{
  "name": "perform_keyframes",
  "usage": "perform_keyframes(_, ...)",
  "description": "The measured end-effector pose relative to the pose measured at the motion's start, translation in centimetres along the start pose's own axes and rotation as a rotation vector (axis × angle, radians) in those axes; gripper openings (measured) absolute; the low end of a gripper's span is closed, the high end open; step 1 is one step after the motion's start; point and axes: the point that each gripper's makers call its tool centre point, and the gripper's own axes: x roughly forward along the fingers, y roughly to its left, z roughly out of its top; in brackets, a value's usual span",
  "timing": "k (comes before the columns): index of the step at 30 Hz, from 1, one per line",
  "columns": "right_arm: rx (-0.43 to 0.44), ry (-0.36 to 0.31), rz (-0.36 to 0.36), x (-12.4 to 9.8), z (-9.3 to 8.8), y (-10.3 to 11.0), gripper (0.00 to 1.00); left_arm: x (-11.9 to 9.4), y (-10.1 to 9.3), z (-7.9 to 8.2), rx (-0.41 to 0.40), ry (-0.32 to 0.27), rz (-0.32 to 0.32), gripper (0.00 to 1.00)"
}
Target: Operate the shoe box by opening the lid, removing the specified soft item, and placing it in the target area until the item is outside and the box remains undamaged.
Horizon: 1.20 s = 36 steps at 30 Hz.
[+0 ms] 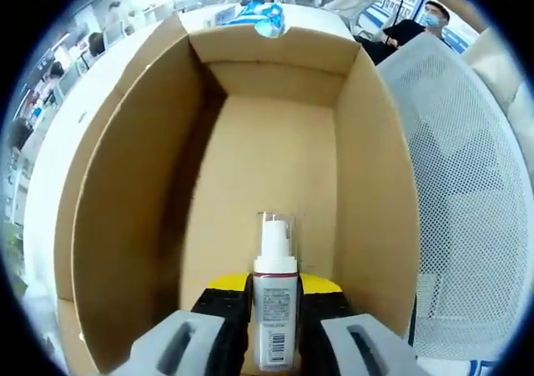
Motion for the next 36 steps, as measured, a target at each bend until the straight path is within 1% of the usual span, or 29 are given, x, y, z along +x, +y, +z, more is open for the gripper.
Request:
perform_keyframes(8, -0.005, -0.002, 0.005, 0.0, 0.1, 0.2, 0.94, -0.1, 0.1, -0.1, -0.019, 0.002, 0.022, 0.20)
perform_keyframes(14, -0.003, -0.012, 0.006, 0.0, 0.4, 0.1, 0.94, -0.4, 0.2, 0.0, -0.043, -0.015, 0.031, 0.19)
perform_keyframes(23, -0.008, -0.017, 0.019, 0.0, 0.7, 0.5, 0.92, -0.9, 0.2, 0.4, -0.055, -0.037, 0.044, 0.19)
perform_keyframes(29, -0.007, -0.026, 0.028, 0.1, 0.9, 0.7, 0.90, -1.6, 0.2, 1.3, -0.069, -0.070, 0.054, 0.19)
perform_keyframes(30, -0.007, -0.027, 0.030, 0.1, 1.0, 0.7, 0.90, -2.0, 0.0, 1.6, -0.070, -0.076, 0.057, 0.19)
perform_keyframes(36, -0.008, -0.034, 0.041, 0.3, 1.2, 1.0, 0.89, -2.6, 0.0, 2.7, -0.074, -0.113, 0.068, 0.19)
